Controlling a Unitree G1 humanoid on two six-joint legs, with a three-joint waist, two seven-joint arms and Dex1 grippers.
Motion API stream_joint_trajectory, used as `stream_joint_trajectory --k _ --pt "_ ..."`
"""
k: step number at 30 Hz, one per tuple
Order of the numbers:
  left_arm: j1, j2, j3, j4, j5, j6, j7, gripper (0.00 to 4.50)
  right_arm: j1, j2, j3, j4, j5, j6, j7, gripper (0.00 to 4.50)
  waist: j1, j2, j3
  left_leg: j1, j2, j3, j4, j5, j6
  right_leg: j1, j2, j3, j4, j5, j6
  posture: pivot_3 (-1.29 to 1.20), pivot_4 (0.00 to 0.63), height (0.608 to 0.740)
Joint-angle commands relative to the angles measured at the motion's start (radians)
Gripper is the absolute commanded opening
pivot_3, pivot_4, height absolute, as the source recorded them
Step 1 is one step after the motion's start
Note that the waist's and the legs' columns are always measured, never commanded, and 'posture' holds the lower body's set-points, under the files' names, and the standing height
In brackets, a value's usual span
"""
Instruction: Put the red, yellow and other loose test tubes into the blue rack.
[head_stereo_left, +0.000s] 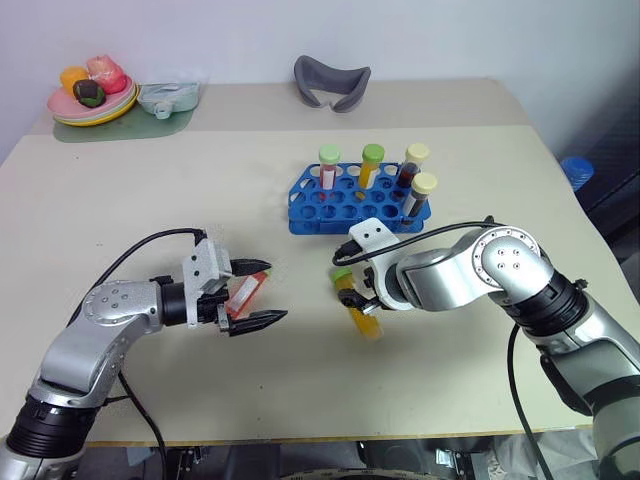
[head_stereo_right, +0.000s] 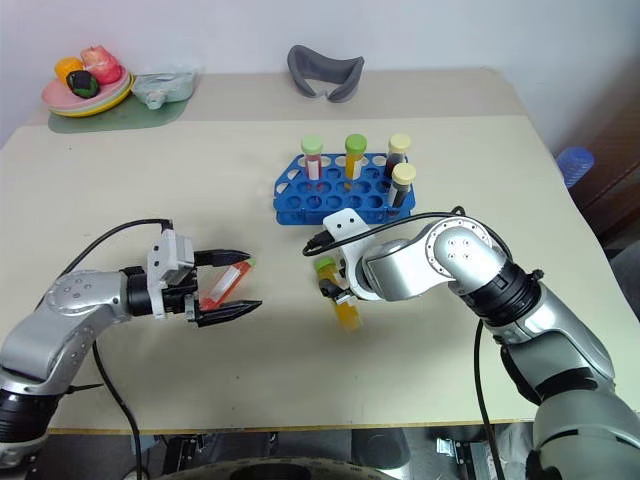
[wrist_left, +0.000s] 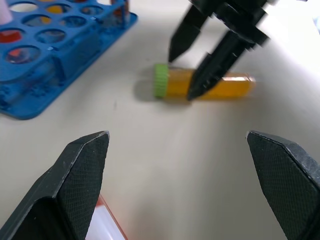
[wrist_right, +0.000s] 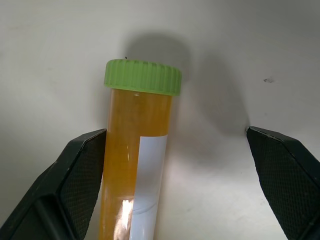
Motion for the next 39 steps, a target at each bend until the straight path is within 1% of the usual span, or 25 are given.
stream_joint_trajectory --k 1,3,6,9,10,11,21,23,25,27,28,31,33,34,36,37,39 --pt "0.019 0.005 -0.003 0.009 0.026 -0.071 -0.031 4.50 0.000 0.002 -0.017 0.012 0.003 0.008 -0.013 4.45 0.000 0.000 0.000 0.000 0.000 0.000 0.000 0.000 0.000 0.000 0.000 0.000 0.000 0.000 0.000 0.00 0.150 0.740" --pt "0.031 0.008 -0.009 0.018 0.044 -0.099 -0.045 4.50 0.002 0.004 -0.019 0.013 0.003 0.009 -0.012 4.45 0.000 0.000 0.000 0.000 0.000 0.000 0.000 0.000 0.000 0.000 0.000 0.000 0.000 0.000 0.000 0.00 0.150 0.740" --pt "0.052 0.006 -0.011 0.034 0.064 -0.138 -0.060 4.50 0.003 0.006 -0.022 0.016 0.003 0.011 -0.010 3.66 0.000 0.000 0.000 0.000 0.000 0.000 0.000 0.000 0.000 0.000 0.000 0.000 0.000 0.000 0.000 0.00 0.150 0.740" --pt "0.068 0.000 -0.007 0.058 0.074 -0.172 -0.071 4.50 -0.004 0.010 -0.027 0.020 0.003 0.016 -0.006 2.21 -0.002 0.000 0.000 0.000 0.000 0.000 -0.001 0.000 0.000 -0.001 0.000 0.000 0.000 0.000 0.000 0.00 0.150 0.740" --pt "0.072 -0.001 -0.007 0.065 0.076 -0.182 -0.073 4.50 -0.007 0.012 -0.029 0.022 0.003 0.018 -0.005 1.64 -0.002 0.000 0.000 0.000 0.000 0.000 -0.001 0.000 0.000 -0.001 0.000 0.000 0.000 0.000 0.000 0.00 0.150 0.740" --pt "0.076 -0.001 -0.005 0.072 0.078 -0.192 -0.076 4.50 -0.007 0.012 -0.030 0.020 0.003 0.018 -0.006 1.20 -0.003 0.000 0.000 0.000 0.000 0.000 -0.001 0.000 0.000 -0.001 0.000 0.000 0.000 0.000 0.000 0.00 0.150 0.740" --pt "0.077 -0.007 0.000 0.073 0.079 -0.210 -0.060 4.50 -0.038 -0.007 -0.068 0.001 0.003 0.007 -0.001 1.20 -0.002 0.000 0.000 0.000 0.000 0.000 -0.001 0.000 0.000 -0.001 0.000 0.000 0.000 0.000 0.000 0.00 0.150 0.740" --pt "0.072 -0.012 0.012 0.073 0.075 -0.204 -0.042 4.50 -0.077 -0.024 -0.104 -0.015 0.003 -0.003 0.030 1.20 -0.002 0.001 0.001 0.000 0.000 0.000 -0.001 0.000 0.000 -0.001 0.000 0.000 0.000 0.000 0.000 0.00 0.150 0.740" --pt "0.064 -0.030 0.039 0.075 0.056 -0.194 -0.006 4.50 -0.117 -0.048 -0.169 -0.071 -0.027 -0.029 0.089 1.20 -0.001 0.002 0.001 -0.001 0.000 0.000 -0.001 0.000 0.000 -0.002 0.000 0.000 0.000 0.000 0.000 0.00 0.150 0.740" --pt "0.054 -0.061 0.073 0.075 0.024 -0.171 0.040 4.50 -0.103 -0.042 -0.265 -0.158 -0.182 -0.096 0.239 1.20 0.001 0.001 0.001 -0.001 0.000 0.000 -0.001 0.000 0.000 -0.003 0.000 0.000 0.000 0.000 0.000 0.00 0.150 0.740" --pt "0.046 -0.084 0.089 0.074 0.006 -0.158 0.069 4.50 -0.076 -0.022 -0.316 -0.189 -0.281 -0.165 0.329 1.20 0.002 0.001 0.001 -0.001 0.000 0.000 -0.002 0.000 0.000 -0.003 0.000 0.000 0.000 0.000 0.000 0.00 0.150 0.740" --pt "0.027 -0.142 0.116 0.080 -0.028 -0.134 0.133 4.50 0.010 0.027 -0.390 -0.243 -0.546 -0.343 0.526 1.20 0.003 0.000 0.000 -0.001 0.001 0.000 -0.002 0.000 0.000 -0.002 0.000 0.000 -0.002 0.000 0.000 0.00 0.150 0.740" --pt "0.005 -0.189 0.126 0.098 -0.035 -0.134 0.176 4.50 0.084 0.065 -0.388 -0.259 -0.749 -0.489 0.677 1.20 0.007 0.000 0.000 -0.001 0.000 0.000 -0.002 0.000 0.000 -0.002 0.000 0.000 -0.002 0.000 0.000 0.00 0.150 0.740" --pt "-0.009 -0.212 0.129 0.112 -0.037 -0.134 0.194 4.50 0.117 0.073 -0.347 -0.247 -0.897 -0.576 0.740 1.20 0.008 0.000 0.000 -0.001 0.000 0.000 -0.002 0.000 0.000 -0.001 0.000 0.000 -0.002 0.000 0.000 0.00 0.150 0.740" --pt "-0.031 -0.248 0.129 0.133 -0.040 -0.134 0.222 4.50 0.180 0.118 -0.277 -0.186 -1.161 -0.754 0.811 1.20 0.011 0.000 0.000 -0.001 0.000 0.000 -0.001 0.000 0.000 -0.001 0.000 0.000 -0.001 0.000 0.000 0.00 0.150 0.740" --pt "-0.037 -0.257 0.128 0.136 -0.040 -0.131 0.229 4.50 0.208 0.150 -0.261 -0.157 -1.258 -0.832 0.839 1.20 0.009 0.000 0.000 -0.001 0.000 0.000 -0.001 0.000 0.000 -0.002 0.000 0.000 -0.001 0.000 0.000 0.00 0.150 0.740" --pt "-0.043 -0.261 0.123 0.129 -0.038 -0.123 0.234 4.50 0.264 0.236 -0.268 -0.085 -1.383 -0.971 0.868 1.20 0.004 0.000 0.000 0.000 0.000 0.001 -0.001 0.000 0.000 -0.002 0.000 0.000 0.000 0.000 0.000 0.00 0.150 0.740"
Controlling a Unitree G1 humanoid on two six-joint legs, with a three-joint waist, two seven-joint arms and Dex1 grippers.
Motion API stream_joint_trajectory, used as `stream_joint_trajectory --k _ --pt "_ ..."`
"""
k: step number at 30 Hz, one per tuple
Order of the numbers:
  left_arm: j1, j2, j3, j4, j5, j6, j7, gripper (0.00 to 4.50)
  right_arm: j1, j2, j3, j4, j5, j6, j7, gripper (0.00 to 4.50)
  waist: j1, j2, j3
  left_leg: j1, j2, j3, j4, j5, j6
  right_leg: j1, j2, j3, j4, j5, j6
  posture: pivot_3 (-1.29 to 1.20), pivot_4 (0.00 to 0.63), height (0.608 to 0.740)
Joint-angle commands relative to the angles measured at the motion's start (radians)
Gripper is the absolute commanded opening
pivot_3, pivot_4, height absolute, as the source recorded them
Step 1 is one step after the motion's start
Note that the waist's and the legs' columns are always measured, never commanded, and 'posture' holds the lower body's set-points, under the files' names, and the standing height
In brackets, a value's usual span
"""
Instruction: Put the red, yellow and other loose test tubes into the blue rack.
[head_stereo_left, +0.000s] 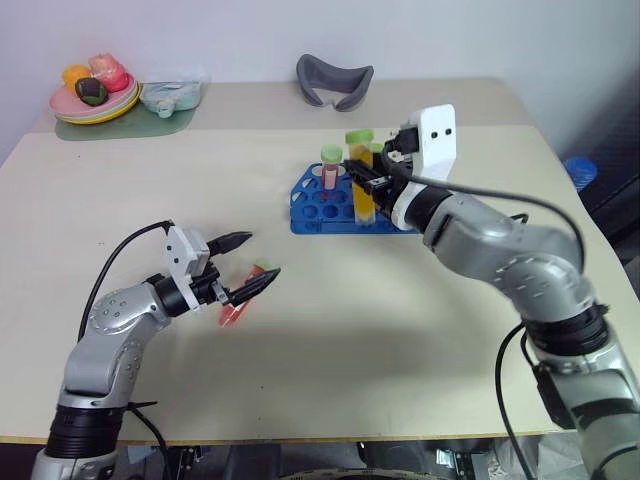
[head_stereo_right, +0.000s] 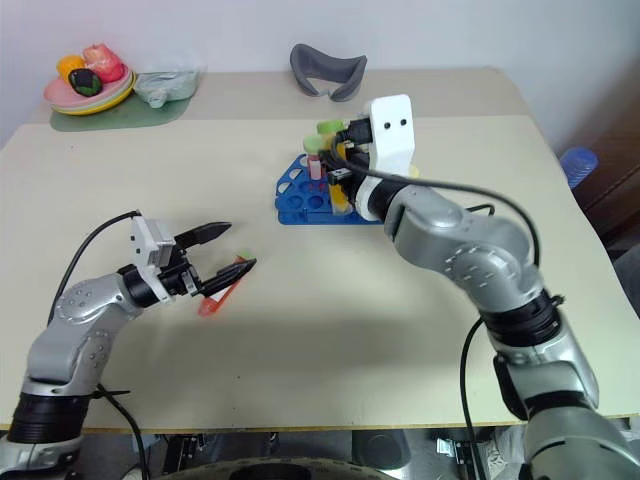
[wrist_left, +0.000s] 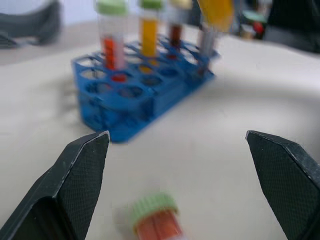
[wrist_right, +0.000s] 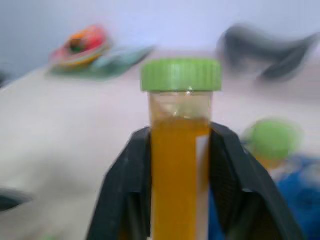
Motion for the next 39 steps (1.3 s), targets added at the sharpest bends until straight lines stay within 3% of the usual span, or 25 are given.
stream_joint_trajectory --k 1,6,14,25,39 --pt "-0.012 -0.001 0.013 -0.025 -0.015 0.008 0.015 4.50 0.056 0.112 -0.014 0.079 -0.247 -0.244 0.070 1.20 -0.007 0.000 0.000 0.000 0.000 0.000 0.000 0.000 0.000 0.000 0.000 0.000 0.000 0.000 0.000 0.00 0.150 0.740" --pt "-0.013 0.005 0.000 -0.071 -0.018 0.042 0.026 4.50 0.114 0.230 -0.038 0.202 -0.435 -0.419 0.153 1.20 -0.009 0.000 0.000 0.000 0.000 0.000 0.000 0.001 -0.002 0.000 0.000 0.000 0.001 0.000 0.000 0.00 0.150 0.740" --pt "-0.023 0.003 -0.004 -0.150 -0.029 0.121 0.072 4.50 0.160 0.354 -0.106 0.343 -0.553 -0.548 0.242 1.20 -0.010 0.000 0.000 0.001 0.000 0.000 0.000 0.002 -0.003 0.000 0.000 0.000 0.002 0.000 0.000 0.00 0.150 0.740" --pt "-0.032 0.033 0.015 -0.168 -0.054 0.165 0.075 4.50 0.151 0.460 -0.193 0.503 -0.632 -0.637 0.283 1.20 -0.010 0.000 0.000 0.002 0.000 0.000 -0.001 0.002 -0.004 0.001 0.000 0.000 0.003 0.000 0.000 0.00 0.150 0.740" --pt "-0.019 0.039 0.007 -0.185 -0.060 0.172 0.081 4.50 0.126 0.500 -0.238 0.590 -0.659 -0.717 0.355 1.20 -0.010 0.000 0.000 0.003 0.000 0.000 0.000 0.003 -0.005 0.002 0.000 0.000 0.004 0.000 0.000 0.00 0.150 0.740"
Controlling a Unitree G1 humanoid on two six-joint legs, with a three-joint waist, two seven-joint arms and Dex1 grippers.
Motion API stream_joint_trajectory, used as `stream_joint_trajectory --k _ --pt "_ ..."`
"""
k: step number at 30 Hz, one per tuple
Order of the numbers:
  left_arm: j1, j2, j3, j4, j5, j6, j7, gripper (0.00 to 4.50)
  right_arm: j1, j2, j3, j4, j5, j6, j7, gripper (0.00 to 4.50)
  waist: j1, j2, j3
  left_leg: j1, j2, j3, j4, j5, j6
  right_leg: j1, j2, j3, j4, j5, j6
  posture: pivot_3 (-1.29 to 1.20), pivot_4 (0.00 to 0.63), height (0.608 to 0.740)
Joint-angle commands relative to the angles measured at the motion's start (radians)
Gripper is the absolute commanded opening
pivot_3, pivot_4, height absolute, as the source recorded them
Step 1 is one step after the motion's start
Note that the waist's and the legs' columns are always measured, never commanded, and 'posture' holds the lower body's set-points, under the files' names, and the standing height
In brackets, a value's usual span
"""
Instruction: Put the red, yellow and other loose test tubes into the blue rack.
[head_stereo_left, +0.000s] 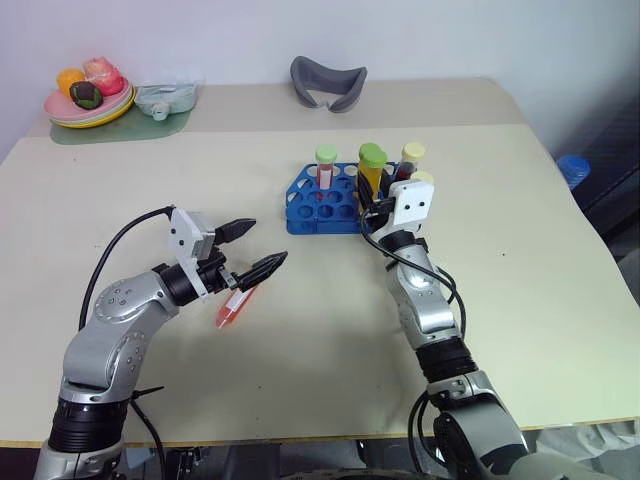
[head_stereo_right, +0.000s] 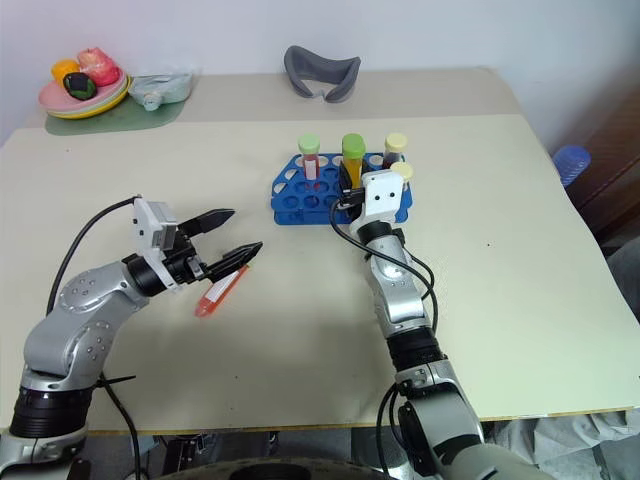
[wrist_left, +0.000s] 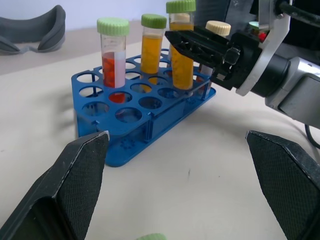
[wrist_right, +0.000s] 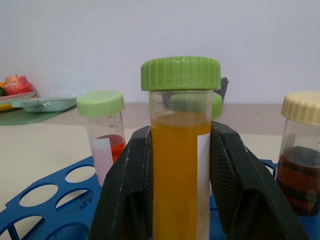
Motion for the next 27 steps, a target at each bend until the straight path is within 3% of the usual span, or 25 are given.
stream_joint_trajectory --k 1,2,7,14,19,23,27 --pt "-0.001 0.007 0.008 -0.046 -0.013 0.006 0.009 4.50 -0.005 0.011 -0.012 -0.035 0.009 -0.022 0.045 1.96 0.000 0.000 0.000 0.000 0.000 0.000 0.000 0.000 0.000 0.000 0.000 0.000 0.000 0.000 0.000 0.00 0.150 0.740" --pt "0.000 0.009 0.008 -0.049 -0.012 0.009 0.012 4.50 -0.002 0.013 -0.012 -0.048 0.009 -0.022 0.052 2.25 0.000 0.000 0.000 0.000 0.000 0.000 0.000 0.000 0.000 0.000 0.000 0.000 0.000 0.000 0.000 0.00 0.150 0.740" --pt "0.002 0.032 0.018 -0.057 -0.010 0.037 0.018 4.50 0.000 0.005 -0.008 -0.177 -0.014 0.000 0.064 4.47 0.000 0.000 0.000 0.000 0.000 0.000 0.000 0.000 0.000 0.000 0.000 0.000 0.001 0.000 0.000 0.00 0.150 0.740" --pt "-0.078 0.152 -0.003 -0.070 0.047 0.228 0.115 4.50 -0.017 -0.098 -0.002 -0.472 0.049 0.169 0.193 4.47 0.001 0.000 0.000 0.000 0.000 0.000 0.000 0.000 0.000 0.000 0.000 0.000 0.001 0.000 0.000 0.00 0.150 0.740" --pt "-0.250 0.303 -0.092 -0.139 0.009 0.620 0.166 4.50 0.008 -0.270 -0.049 -0.640 0.236 0.404 0.379 4.47 0.002 0.000 0.000 -0.001 -0.001 -0.002 0.000 0.000 0.000 0.001 0.000 -0.001 0.000 0.000 0.000 0.00 0.150 0.740" --pt "-0.412 0.350 -0.180 -0.141 -0.042 0.957 0.182 4.50 0.036 -0.351 -0.081 -0.690 0.306 0.487 0.450 4.47 0.000 0.000 0.000 0.000 0.000 -0.002 0.000 0.000 0.000 0.001 0.001 -0.001 0.000 0.000 0.000 0.00 0.150 0.740" --pt "-0.625 0.390 -0.380 -0.101 -0.100 1.180 0.198 4.50 0.112 -0.442 -0.056 -0.778 0.386 0.580 0.572 4.47 0.001 -0.001 0.001 0.000 0.000 -0.002 0.000 0.000 0.000 0.001 0.001 -0.001 0.001 0.000 0.000 0.00 0.150 0.740"
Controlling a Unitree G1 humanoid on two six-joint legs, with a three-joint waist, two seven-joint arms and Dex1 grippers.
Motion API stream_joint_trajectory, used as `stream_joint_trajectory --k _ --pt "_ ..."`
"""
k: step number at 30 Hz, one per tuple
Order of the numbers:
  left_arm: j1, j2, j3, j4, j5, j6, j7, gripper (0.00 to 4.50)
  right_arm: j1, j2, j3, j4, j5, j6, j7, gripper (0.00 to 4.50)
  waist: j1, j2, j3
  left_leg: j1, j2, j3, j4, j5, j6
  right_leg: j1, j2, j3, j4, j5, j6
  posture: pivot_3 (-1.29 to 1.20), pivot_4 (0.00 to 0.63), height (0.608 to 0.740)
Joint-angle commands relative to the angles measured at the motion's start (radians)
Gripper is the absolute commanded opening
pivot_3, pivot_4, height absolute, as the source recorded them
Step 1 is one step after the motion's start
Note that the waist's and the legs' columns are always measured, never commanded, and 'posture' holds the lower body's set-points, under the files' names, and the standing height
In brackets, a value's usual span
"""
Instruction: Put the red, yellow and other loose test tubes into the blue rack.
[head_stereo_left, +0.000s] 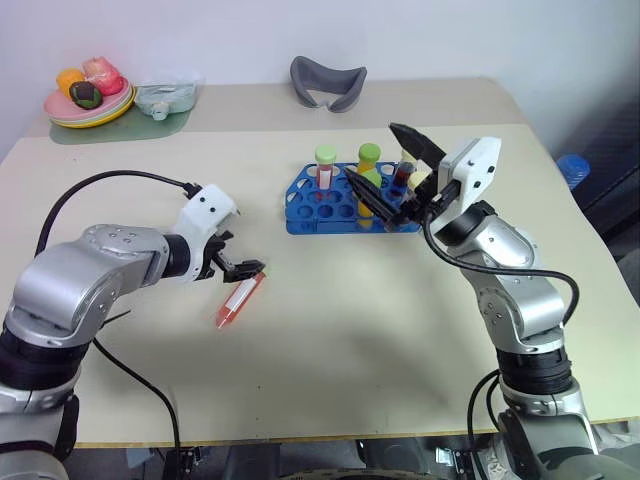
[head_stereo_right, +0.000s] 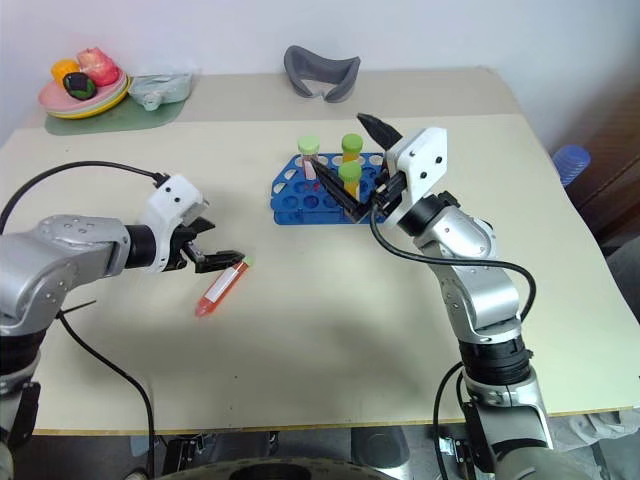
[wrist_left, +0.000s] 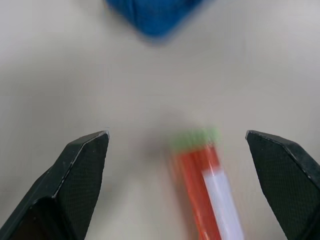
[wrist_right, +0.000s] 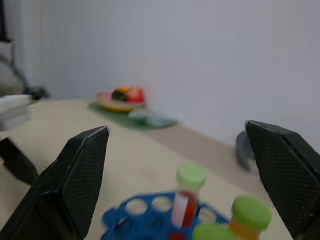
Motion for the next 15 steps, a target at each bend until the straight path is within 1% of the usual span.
stream_joint_trajectory --k 1,3,5,8,11,15 --pt "-0.144 0.042 -0.169 0.014 -0.046 0.121 0.038 4.50 0.075 -0.090 0.024 -0.142 0.104 0.090 0.136 4.47 0.007 0.000 0.000 0.000 0.000 0.000 0.000 0.000 0.000 0.000 0.000 0.000 0.000 0.000 0.000 0.00 0.150 0.740" --pt "-0.170 0.020 -0.200 0.062 -0.086 0.121 0.088 4.50 0.138 -0.166 0.045 -0.224 0.165 0.153 0.213 4.47 0.007 0.000 0.000 -0.001 0.000 0.000 0.000 0.000 0.001 0.001 0.000 0.000 -0.003 0.000 0.000 0.00 0.150 0.740" --pt "-0.181 0.002 -0.222 0.103 -0.133 0.121 0.138 4.50 0.195 -0.238 0.041 -0.297 0.238 0.223 0.267 4.47 0.005 0.000 0.000 -0.001 -0.001 0.000 0.000 -0.001 0.001 0.001 -0.001 0.000 -0.003 0.000 0.000 0.00 0.150 0.740" --pt "-0.195 -0.002 -0.275 0.124 -0.184 0.121 0.217 4.50 0.257 -0.309 0.013 -0.355 0.312 0.283 0.306 4.47 0.003 -0.001 0.001 -0.001 0.000 0.000 0.001 -0.001 0.001 0.001 0.000 0.000 -0.002 0.000 0.000 0.00 0.150 0.740" --pt "-0.208 -0.012 -0.284 0.155 -0.265 0.121 0.289 4.50 0.288 -0.331 0.008 -0.374 0.314 0.291 0.307 4.47 0.004 -0.002 0.001 -0.001 0.000 0.000 0.003 -0.001 0.001 0.001 0.000 0.000 -0.001 0.000 0.000 0.00 0.150 0.740" --pt "-0.231 -0.023 -0.305 0.187 -0.348 0.121 0.386 4.50 0.295 -0.326 0.018 -0.384 0.308 0.297 0.289 4.47 0.008 -0.002 0.001 -0.001 0.000 0.000 0.005 -0.001 0.001 0.001 -0.001 0.000 -0.001 0.000 0.000 0.00 0.150 0.740"
